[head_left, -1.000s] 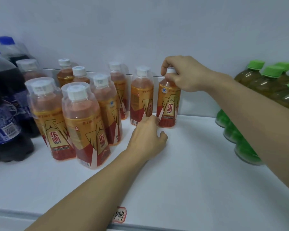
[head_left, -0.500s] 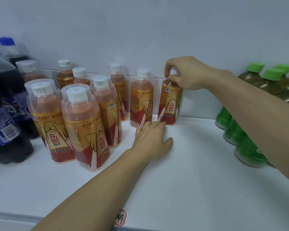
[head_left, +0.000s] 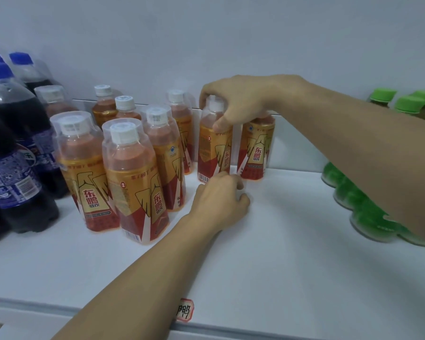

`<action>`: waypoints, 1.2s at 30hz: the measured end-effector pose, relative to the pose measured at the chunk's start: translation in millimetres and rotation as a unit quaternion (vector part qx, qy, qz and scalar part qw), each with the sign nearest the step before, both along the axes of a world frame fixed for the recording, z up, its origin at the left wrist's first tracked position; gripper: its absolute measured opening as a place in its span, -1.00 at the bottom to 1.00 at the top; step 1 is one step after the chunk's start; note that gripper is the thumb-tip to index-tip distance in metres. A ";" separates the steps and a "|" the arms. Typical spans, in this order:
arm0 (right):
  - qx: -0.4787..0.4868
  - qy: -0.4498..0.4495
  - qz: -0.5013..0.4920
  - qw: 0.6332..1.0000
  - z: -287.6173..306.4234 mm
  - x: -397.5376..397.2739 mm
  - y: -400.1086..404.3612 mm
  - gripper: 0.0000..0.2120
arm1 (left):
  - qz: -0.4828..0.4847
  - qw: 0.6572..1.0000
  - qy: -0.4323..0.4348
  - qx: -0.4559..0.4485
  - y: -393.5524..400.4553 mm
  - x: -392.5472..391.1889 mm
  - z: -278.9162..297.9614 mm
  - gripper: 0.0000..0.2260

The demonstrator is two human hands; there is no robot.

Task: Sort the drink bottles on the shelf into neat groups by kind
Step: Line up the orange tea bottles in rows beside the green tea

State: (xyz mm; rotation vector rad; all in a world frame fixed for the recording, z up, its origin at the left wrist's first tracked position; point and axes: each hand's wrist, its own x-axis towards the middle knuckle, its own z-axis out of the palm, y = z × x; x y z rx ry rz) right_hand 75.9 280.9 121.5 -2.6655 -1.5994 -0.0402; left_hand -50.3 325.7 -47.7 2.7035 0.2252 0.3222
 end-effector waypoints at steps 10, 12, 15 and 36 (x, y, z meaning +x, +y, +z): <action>0.040 -0.120 -0.081 0.989 -10.9 12.2 -2.9 -0.48 | 0.116 0.993 0.000 -0.033 5.7 2.1 0.3 -0.60; 0.040 -0.122 -0.096 0.987 -9.6 12.9 -4.1 -0.50 | 0.121 0.992 0.014 -0.040 7.0 3.5 -0.8 -0.60; 0.036 -0.121 -0.115 0.985 -6.3 11.5 -5.2 -0.53 | 0.102 0.994 0.032 -0.039 8.3 5.5 -1.5 -0.57; 0.105 -0.048 0.016 0.993 -14.8 -7.4 74.2 -0.49 | 0.092 0.993 0.077 0.008 11.1 3.6 -4.1 -0.46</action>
